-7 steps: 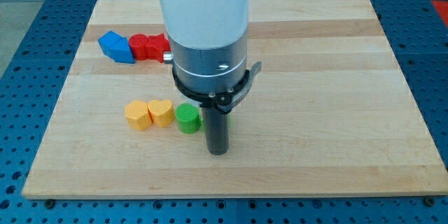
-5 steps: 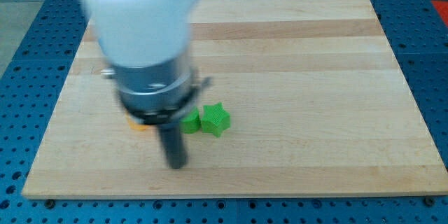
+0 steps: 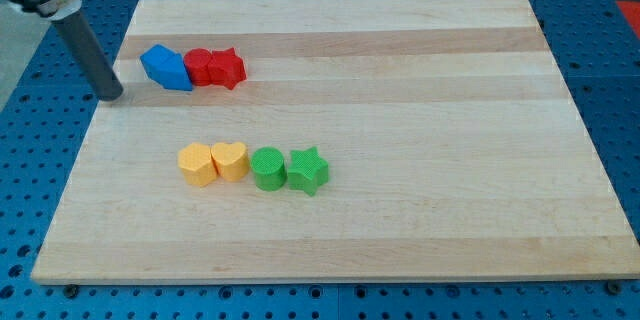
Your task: Move your arm to the center of the blue blocks
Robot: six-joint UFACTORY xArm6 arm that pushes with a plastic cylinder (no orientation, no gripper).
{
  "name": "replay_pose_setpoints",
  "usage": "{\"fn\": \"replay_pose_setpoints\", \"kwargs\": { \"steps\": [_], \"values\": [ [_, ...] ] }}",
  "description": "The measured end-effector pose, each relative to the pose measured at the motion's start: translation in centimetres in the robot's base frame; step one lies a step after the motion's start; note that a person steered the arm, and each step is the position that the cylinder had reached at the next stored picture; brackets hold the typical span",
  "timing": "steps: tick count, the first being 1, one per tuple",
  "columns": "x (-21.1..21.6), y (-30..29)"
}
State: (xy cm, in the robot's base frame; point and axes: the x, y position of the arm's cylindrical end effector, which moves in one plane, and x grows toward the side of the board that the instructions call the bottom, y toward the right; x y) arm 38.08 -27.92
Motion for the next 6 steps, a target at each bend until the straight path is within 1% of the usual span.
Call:
{"fn": "replay_pose_setpoints", "kwargs": {
  "steps": [1,2,3,6],
  "values": [
    [-1.8,2.2],
    [-5.3,4.2],
    [-6.1,4.2],
    [-2.8,3.4]
  ]
}}
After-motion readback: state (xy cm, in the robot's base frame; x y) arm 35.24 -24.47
